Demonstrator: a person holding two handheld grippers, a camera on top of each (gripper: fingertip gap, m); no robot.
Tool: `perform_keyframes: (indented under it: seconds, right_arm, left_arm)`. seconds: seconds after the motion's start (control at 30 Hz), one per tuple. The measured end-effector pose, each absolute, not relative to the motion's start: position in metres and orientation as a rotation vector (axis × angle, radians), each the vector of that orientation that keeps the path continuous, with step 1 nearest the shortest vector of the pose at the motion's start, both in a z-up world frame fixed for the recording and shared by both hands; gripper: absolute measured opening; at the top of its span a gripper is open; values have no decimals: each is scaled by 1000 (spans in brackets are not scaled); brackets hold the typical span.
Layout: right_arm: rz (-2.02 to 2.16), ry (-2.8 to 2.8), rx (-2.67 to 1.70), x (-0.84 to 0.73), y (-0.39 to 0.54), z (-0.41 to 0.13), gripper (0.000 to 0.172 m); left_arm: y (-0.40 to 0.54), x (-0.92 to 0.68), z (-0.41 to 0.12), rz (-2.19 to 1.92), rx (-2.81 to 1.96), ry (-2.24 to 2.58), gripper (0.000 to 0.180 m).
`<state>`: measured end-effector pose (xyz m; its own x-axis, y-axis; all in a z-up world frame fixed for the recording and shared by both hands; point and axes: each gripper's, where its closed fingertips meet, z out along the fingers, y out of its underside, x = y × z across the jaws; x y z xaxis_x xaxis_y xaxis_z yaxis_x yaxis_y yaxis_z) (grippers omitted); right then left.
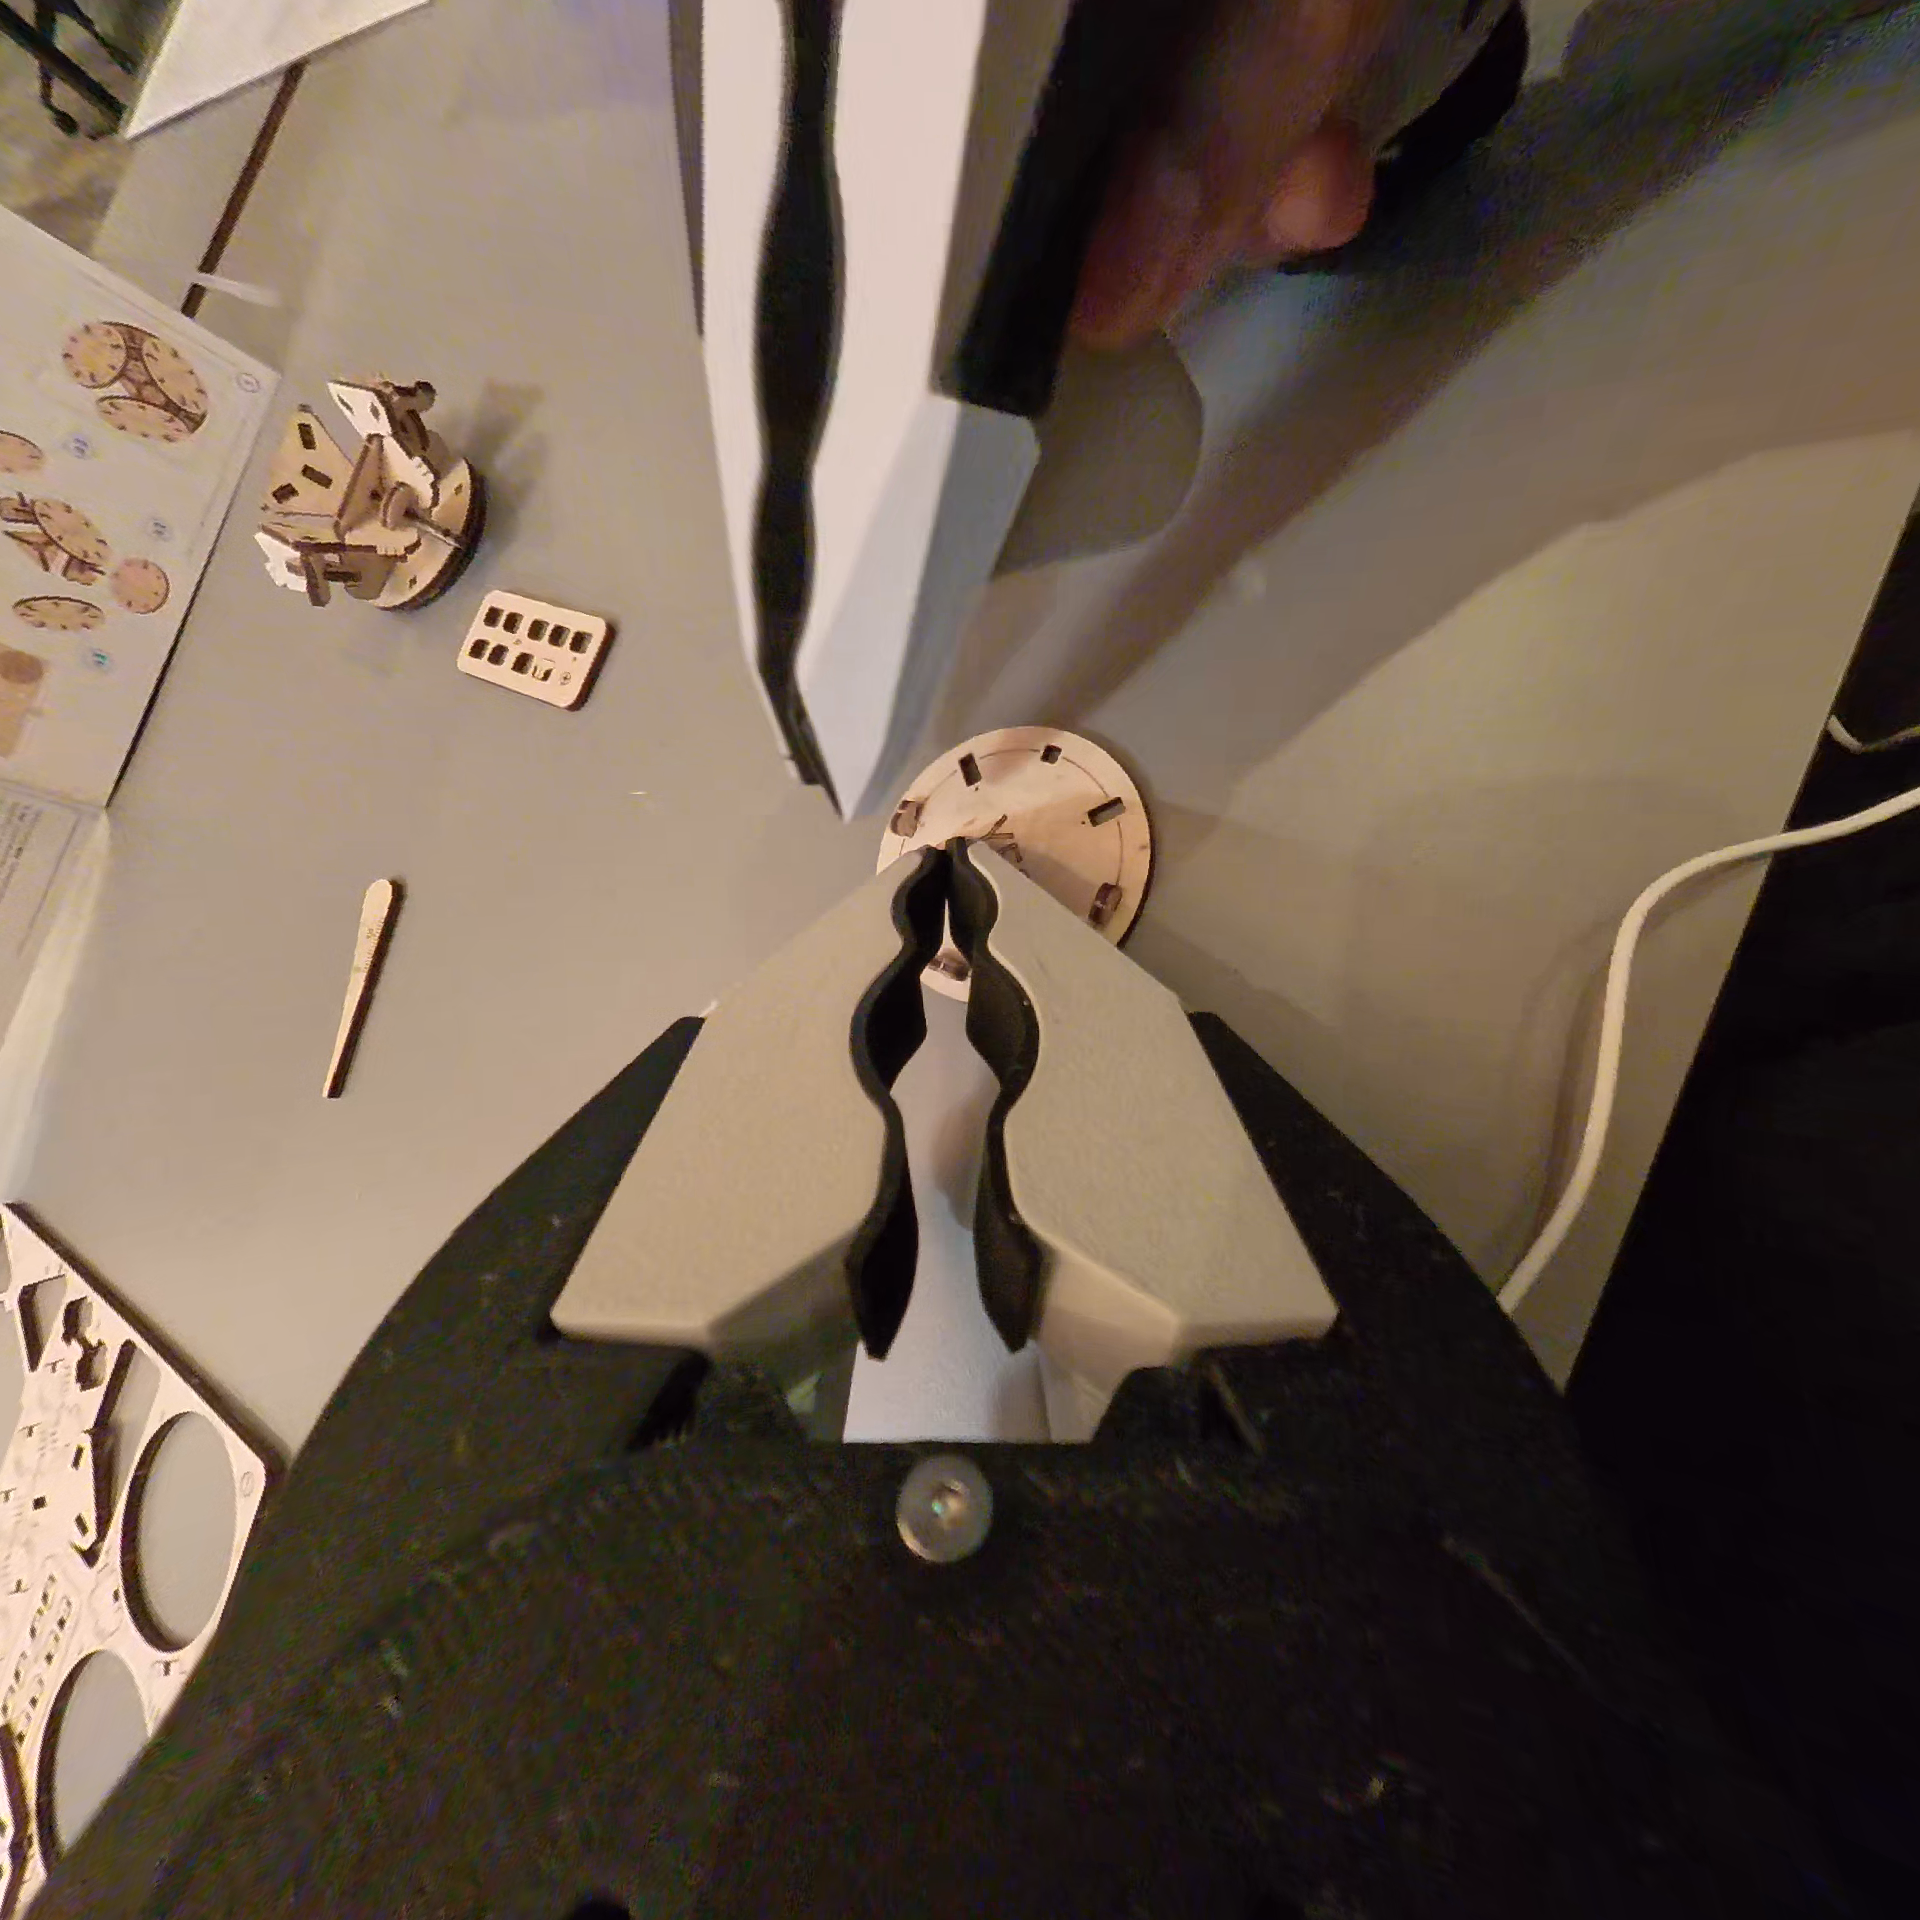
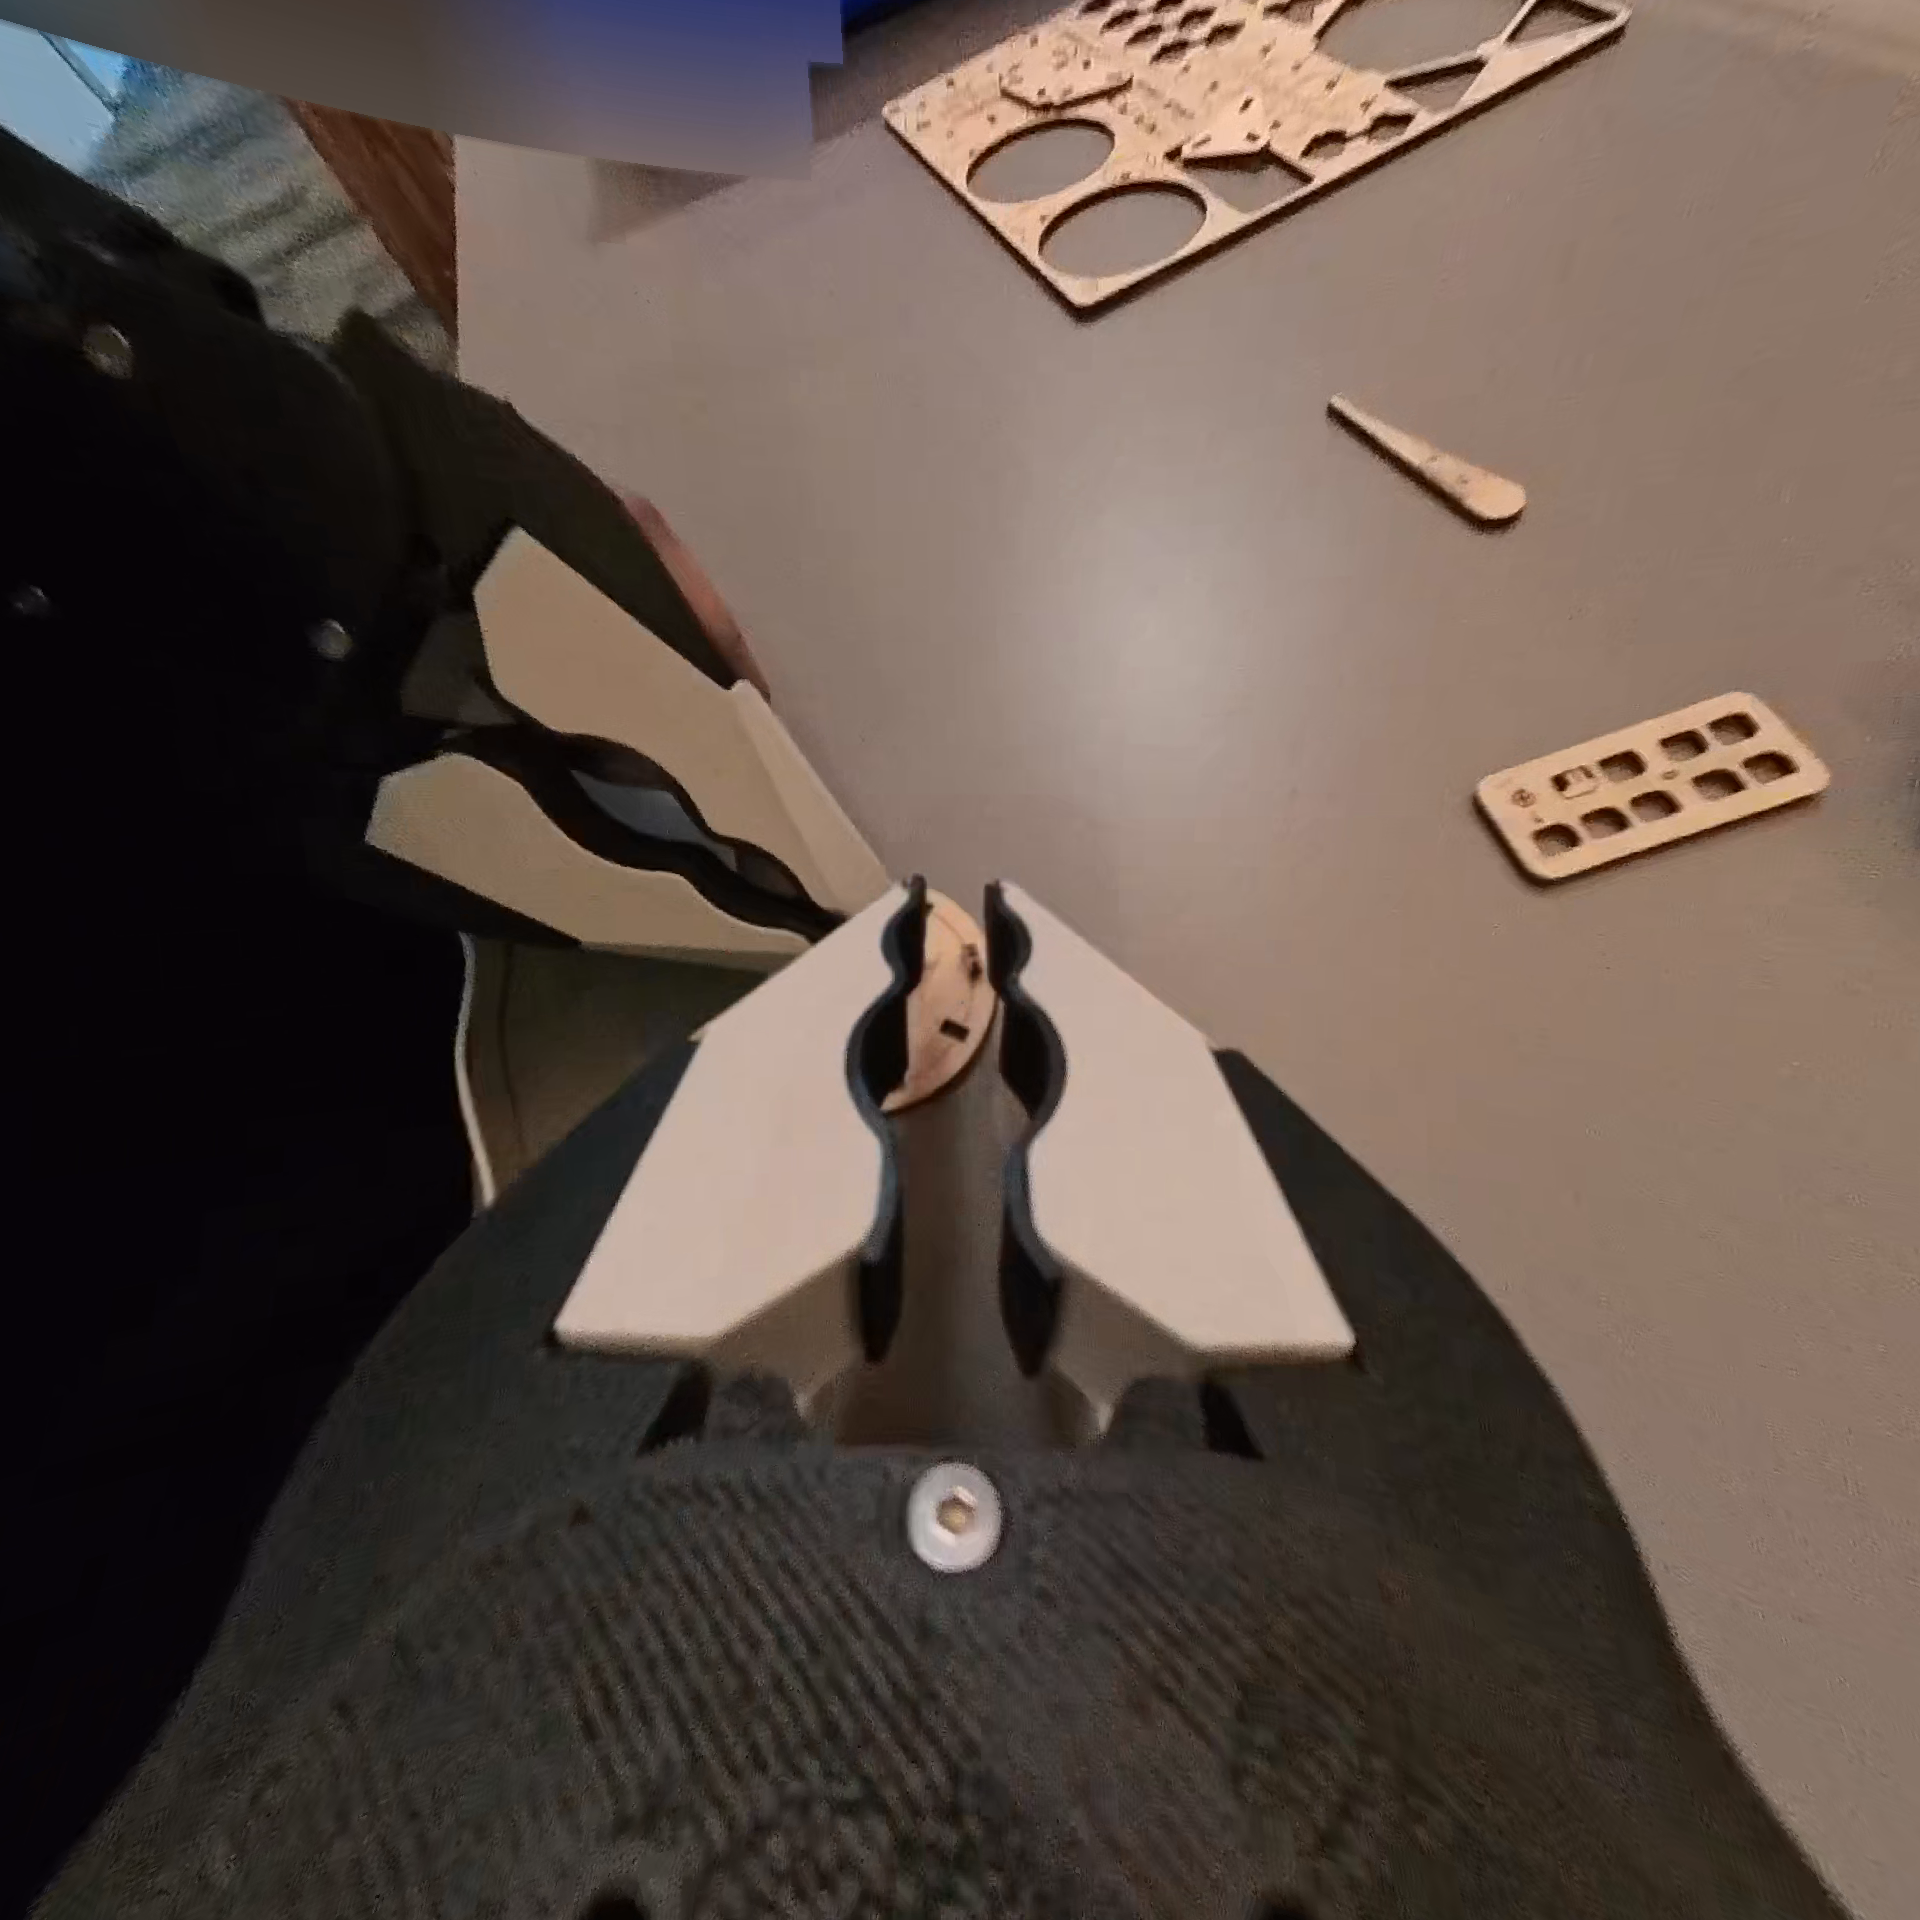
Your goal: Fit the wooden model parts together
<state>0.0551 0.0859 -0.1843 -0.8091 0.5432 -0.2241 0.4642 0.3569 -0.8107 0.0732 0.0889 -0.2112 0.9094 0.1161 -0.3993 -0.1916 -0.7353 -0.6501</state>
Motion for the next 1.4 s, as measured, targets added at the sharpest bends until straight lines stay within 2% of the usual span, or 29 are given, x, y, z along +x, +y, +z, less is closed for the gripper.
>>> perform_keyframes:
  seconds: [0.2, 0.63, 0.87, 1.13, 1.4]
  right_arm:
    - [1280, -2594, -735, 56, 87, -198, 5]
    - [1114, -2802, -617, 61, 87, -206, 3]
    - [848, -2819, -437, 61, 87, -207, 1]
    - [782, -2904, -647, 62, 88, -208, 1]
    - [380, -3154, -540, 71, 95, -210, 9]
  left_arm:
    - [89, 73, -211, 541, -2335, 52, 1]
    - [89, 73, -211, 553, -2333, 58, 1]
    - [89, 73, -211, 561, -2333, 62, 1]
    - [89, 73, -211, 570, -2332, 65, 1]
    - [89, 73, -211, 576, -2332, 65, 2]
